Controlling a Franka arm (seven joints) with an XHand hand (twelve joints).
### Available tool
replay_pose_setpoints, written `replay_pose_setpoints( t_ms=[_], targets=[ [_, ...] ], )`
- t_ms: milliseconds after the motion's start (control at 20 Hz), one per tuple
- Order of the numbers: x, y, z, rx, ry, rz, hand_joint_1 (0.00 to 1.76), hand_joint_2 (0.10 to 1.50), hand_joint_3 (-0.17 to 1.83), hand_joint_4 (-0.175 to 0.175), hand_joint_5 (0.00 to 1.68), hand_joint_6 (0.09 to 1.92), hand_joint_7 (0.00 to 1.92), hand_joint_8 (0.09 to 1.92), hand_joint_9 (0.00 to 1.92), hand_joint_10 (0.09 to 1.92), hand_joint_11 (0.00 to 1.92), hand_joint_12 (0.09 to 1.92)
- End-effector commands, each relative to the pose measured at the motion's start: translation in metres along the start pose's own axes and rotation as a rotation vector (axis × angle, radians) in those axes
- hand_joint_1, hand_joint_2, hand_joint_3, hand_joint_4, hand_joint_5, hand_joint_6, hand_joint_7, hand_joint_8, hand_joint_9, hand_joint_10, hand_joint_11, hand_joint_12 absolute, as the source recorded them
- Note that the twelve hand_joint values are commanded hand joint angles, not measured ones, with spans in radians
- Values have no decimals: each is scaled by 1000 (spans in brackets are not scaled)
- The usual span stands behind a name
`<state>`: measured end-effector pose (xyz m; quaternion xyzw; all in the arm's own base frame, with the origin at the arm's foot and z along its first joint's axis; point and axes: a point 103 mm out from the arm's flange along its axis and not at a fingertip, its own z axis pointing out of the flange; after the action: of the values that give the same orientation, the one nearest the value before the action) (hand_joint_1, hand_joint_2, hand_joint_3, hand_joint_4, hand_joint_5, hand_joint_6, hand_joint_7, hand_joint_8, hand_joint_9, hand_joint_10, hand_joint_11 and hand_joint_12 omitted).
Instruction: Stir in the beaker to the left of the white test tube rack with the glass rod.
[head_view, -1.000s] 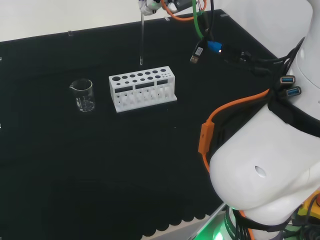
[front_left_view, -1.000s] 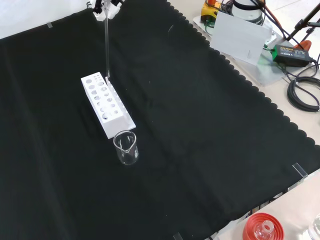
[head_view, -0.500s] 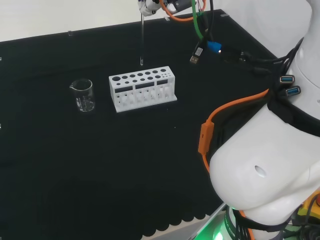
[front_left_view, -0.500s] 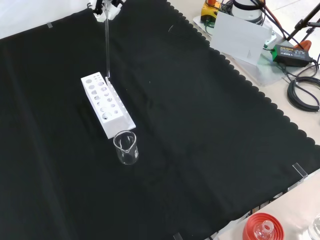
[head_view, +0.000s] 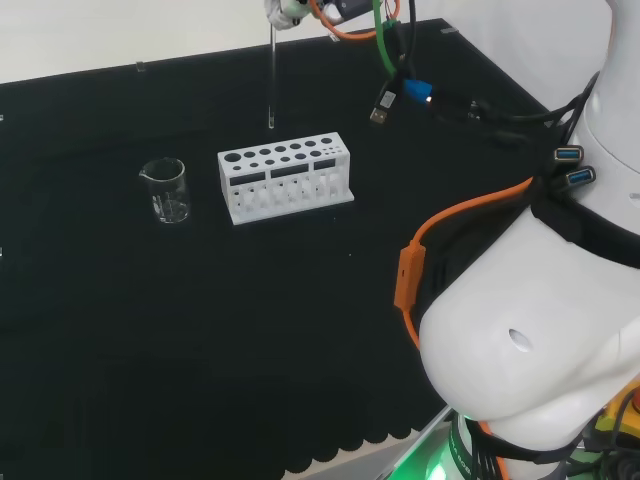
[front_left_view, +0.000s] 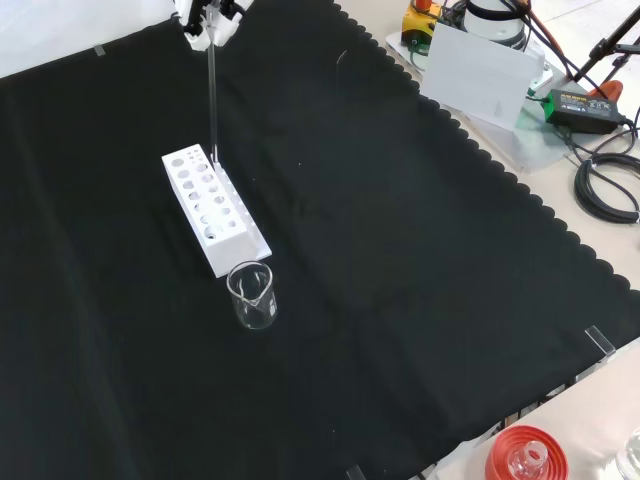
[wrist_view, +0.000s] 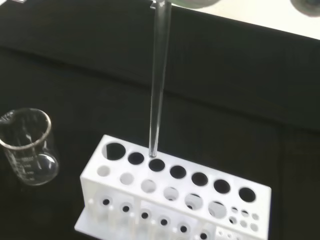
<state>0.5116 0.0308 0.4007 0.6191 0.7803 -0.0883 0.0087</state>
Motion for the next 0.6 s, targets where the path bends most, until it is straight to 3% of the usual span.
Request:
replay_pose_setpoints(
  t_ms=[50,600],
  targets=[
    [19,9,-7,-5,11,-41,1219,1120,-175,-175,1142,771,1526,643,1803,320,1654,531],
    [69,15,-15,-12,45,-61,1200,1126,-175,-175,1132,793,1599,616,1810,310,1657,530]
  ],
)
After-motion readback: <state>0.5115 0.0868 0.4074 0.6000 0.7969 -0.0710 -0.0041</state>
